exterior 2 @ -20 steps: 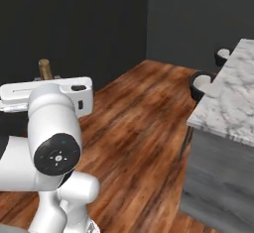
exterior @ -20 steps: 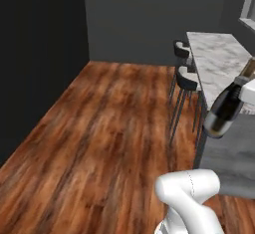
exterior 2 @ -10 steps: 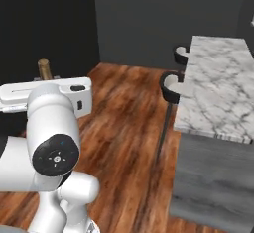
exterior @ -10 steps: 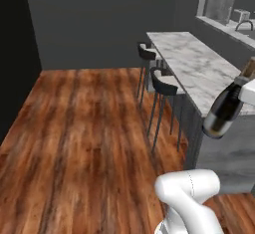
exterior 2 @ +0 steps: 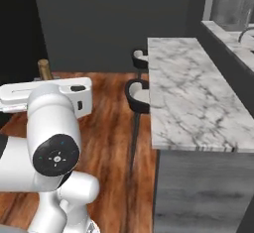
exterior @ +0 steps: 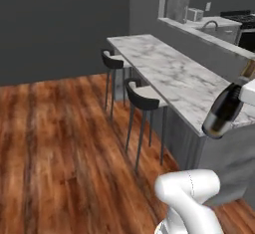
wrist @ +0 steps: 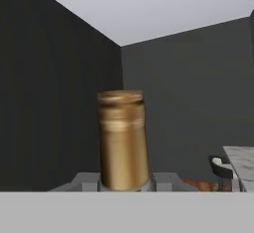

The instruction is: Get the candle and the wine from the cabinet and move them to the dining counter.

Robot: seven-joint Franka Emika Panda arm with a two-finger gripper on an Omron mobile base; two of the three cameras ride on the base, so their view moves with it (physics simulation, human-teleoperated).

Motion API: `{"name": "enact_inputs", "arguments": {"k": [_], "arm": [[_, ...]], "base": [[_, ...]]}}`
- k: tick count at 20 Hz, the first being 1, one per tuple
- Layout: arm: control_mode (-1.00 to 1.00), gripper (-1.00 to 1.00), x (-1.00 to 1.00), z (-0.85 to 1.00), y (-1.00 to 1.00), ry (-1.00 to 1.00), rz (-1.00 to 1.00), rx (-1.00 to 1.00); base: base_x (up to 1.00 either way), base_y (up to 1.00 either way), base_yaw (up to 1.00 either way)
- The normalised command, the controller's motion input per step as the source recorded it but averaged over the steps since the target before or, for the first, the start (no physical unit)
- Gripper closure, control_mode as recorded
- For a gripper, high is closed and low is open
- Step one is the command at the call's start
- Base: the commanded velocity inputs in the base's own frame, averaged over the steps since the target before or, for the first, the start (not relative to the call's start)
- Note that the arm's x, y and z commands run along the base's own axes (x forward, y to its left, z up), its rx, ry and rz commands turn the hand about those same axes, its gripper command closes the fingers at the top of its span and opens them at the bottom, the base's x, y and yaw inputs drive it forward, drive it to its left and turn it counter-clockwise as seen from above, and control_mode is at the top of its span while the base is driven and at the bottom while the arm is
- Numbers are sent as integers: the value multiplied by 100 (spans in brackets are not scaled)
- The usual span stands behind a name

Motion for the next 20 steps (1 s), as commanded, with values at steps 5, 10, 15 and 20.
{"name": "enact_inputs", "arguments": {"k": [5,10,15,20], "arm": [[100,100,0,0,0,0,0,0],[100,100,0,0,0,0,0,0],[100,100,0,0,0,0,0,0],[100,100,0,0,0,0,0,0]], "base": [[82,39,-43],[80,31,-43],[38,29,-36],[12,4,-15]]}}
